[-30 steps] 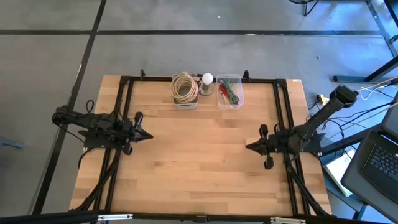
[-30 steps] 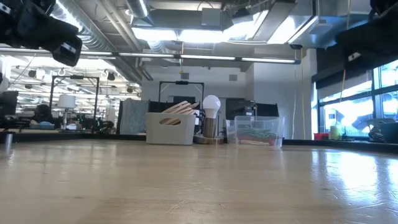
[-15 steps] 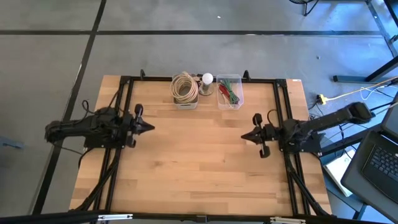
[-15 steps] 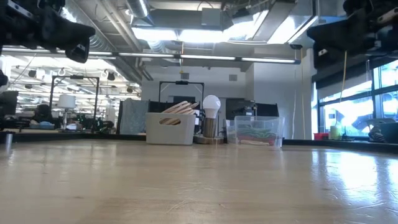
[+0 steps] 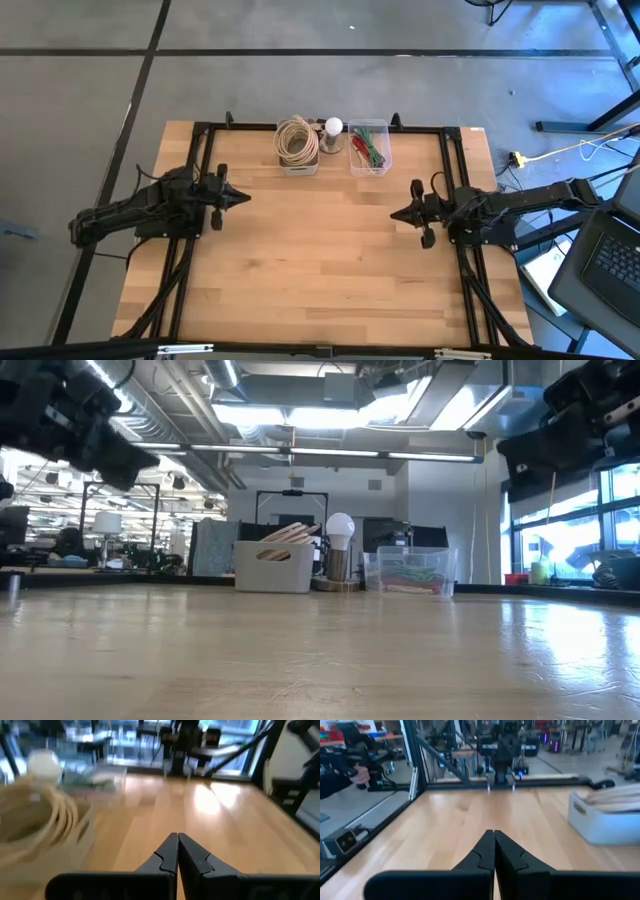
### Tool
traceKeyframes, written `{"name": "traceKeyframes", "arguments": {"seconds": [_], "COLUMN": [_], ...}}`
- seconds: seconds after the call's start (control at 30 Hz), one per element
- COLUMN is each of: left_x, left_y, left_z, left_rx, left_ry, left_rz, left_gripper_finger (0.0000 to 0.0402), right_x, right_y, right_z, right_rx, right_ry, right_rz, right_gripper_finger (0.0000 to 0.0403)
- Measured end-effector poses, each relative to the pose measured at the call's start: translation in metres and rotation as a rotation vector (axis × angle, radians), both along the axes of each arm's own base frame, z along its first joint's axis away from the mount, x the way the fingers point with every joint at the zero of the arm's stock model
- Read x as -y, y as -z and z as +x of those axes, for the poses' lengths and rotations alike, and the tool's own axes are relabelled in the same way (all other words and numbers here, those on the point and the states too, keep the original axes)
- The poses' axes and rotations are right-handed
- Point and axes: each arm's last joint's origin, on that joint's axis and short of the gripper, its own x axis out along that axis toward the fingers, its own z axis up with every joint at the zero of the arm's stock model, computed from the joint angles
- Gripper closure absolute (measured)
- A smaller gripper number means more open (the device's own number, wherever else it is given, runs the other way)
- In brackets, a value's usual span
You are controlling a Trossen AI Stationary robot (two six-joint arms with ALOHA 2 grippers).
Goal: Pick & Place USB Port
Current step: Return to Home Position
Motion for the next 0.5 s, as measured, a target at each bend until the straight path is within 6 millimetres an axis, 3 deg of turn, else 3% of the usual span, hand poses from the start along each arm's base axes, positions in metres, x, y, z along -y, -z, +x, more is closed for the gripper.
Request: {"name": "traceKeyframes", "arguments": {"seconds": [0.1,0.5], "left_x": [-0.001,-0.003], "left_y": [0.005,0.012], "left_z": [-0.001,0.006], "left_rx": [-0.051,0.019], "left_ry": [-0.037,-0.019], "left_rz": [-0.017,0.037], "left_gripper_finger": [0.04,0.0401], "right_x": [0.002,0.001], "right_y": [0.004,0.008], "right_z": [-0.005,-0.021], "right_rx": [-0.049,-0.091], "right_ry": [0.04,0.082], "right_rz": [0.027,0.042], "right_gripper_finger": [0.0403,0.0403]}}
